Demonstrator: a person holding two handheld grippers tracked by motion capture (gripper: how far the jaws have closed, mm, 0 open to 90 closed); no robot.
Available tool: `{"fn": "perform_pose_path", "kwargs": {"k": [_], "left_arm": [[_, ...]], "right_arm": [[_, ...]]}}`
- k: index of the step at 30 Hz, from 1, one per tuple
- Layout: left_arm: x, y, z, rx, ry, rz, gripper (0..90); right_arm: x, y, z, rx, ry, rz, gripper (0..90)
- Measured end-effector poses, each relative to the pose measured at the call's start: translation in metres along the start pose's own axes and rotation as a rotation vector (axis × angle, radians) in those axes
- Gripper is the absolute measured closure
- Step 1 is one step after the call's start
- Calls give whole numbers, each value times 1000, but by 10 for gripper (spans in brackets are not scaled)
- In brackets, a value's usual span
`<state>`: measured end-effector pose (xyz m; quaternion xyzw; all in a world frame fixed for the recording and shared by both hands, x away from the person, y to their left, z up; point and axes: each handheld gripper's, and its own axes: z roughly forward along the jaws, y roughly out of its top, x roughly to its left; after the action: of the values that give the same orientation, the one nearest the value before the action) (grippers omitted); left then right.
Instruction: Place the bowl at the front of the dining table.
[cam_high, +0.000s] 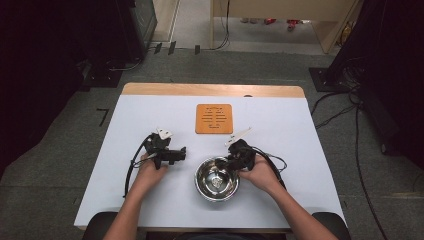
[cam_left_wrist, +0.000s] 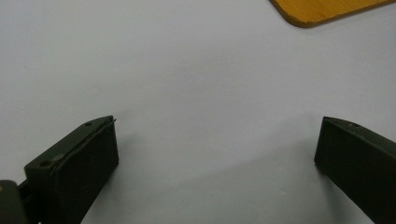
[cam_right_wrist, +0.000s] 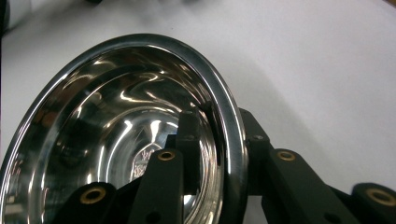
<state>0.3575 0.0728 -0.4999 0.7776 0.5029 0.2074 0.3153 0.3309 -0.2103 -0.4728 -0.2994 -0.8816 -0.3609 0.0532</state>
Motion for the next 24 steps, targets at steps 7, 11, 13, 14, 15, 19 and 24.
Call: {"fn": "perform_pose_path", "kwargs": {"k": [7,11,13,14,15,19,24], "left_arm": [[0,0,0,0,0,0,0],[0,0,0,0,0,0,0],[0,0,0,0,0,0,0],[0,0,0,0,0,0,0],[0,0,0,0,0,0,0],[0,0,0,0,0,1,0],[0,0,0,0,0,1,0]], "right_arm": [[-1,-2,-4,-4,12,-2,809],[-4,-1,-5,-7,54,60,835],[-4,-1,-5,-7,65,79,840],[-3,0,-6,-8,68,88,841],[-2,0,-6,-4,60,82,841],[4,4,-8,10,32,60,843],[6,8,-8,26,22,65,843]]}}
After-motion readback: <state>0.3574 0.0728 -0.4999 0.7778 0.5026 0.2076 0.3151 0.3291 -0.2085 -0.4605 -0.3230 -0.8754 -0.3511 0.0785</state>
